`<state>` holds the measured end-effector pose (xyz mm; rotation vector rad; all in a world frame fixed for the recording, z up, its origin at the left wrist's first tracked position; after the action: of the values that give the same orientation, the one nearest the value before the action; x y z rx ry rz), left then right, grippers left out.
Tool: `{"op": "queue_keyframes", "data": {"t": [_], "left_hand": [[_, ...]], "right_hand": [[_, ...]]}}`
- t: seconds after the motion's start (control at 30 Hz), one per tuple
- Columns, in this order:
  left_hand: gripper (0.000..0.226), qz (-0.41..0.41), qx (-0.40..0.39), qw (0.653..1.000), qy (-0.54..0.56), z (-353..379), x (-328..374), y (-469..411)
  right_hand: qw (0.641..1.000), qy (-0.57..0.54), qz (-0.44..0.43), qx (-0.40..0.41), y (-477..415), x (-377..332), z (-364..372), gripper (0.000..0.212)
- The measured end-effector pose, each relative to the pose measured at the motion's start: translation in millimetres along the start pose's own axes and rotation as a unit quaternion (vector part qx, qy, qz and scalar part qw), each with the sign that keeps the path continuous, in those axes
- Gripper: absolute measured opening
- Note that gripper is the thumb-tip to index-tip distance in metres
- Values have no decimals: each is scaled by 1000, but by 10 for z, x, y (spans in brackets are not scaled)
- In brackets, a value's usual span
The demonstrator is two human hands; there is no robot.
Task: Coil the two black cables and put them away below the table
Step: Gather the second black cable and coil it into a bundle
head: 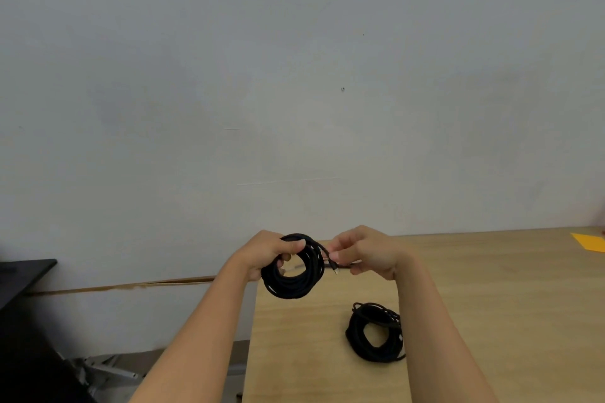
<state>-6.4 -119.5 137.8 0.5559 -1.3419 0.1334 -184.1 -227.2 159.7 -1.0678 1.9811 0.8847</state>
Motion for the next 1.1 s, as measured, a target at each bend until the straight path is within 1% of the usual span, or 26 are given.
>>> {"op": "queue_keyframes", "data": {"t": [0.13,0.2,0.27,0.37,0.53,0.67,0.8,0.87,0.97,1.1], "left_hand": [[28,23,19,998,48,8,-17,-31],[23,32,23,997,69,19,2,-25],[17,37,21,996,78,31,23,-7],[16,48,20,996,75,40,46,11],[20,38,19,996,73,44,28,18],[27,31,28,995,85,50,16,2],[34,32,35,992,121,54,24,-12],[33,29,31,988,146,62,21,-15],[33,24,20,983,180,83,13,-7],[34,26,-1,974,223,110,23,-4]], "right_hand": [[994,-90,-59,20,-27,-40,67,13],[991,-101,-77,50,-32,-66,87,15],[988,-86,-91,88,-44,-86,103,17],[984,-66,-99,131,-67,-126,116,16],[980,-11,-95,176,-58,-222,107,12],[973,25,-83,215,-59,-254,120,4],[961,71,-87,255,-73,-278,148,6],[952,92,-100,273,-77,-296,152,6],[947,108,-110,282,-81,-286,162,8],[955,61,-117,264,-61,-248,133,12]]}}
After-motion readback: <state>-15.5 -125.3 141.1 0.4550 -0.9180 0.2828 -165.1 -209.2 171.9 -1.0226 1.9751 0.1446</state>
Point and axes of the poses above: each hand's wrist, its own y-axis away from the middle knuckle, its own z-axis out of the palm, x = y × z, the point moved 1 cm from there along -y, towards the middle knuckle, and after that the axes turned 14 degrees about y, right-handed, at the moved point
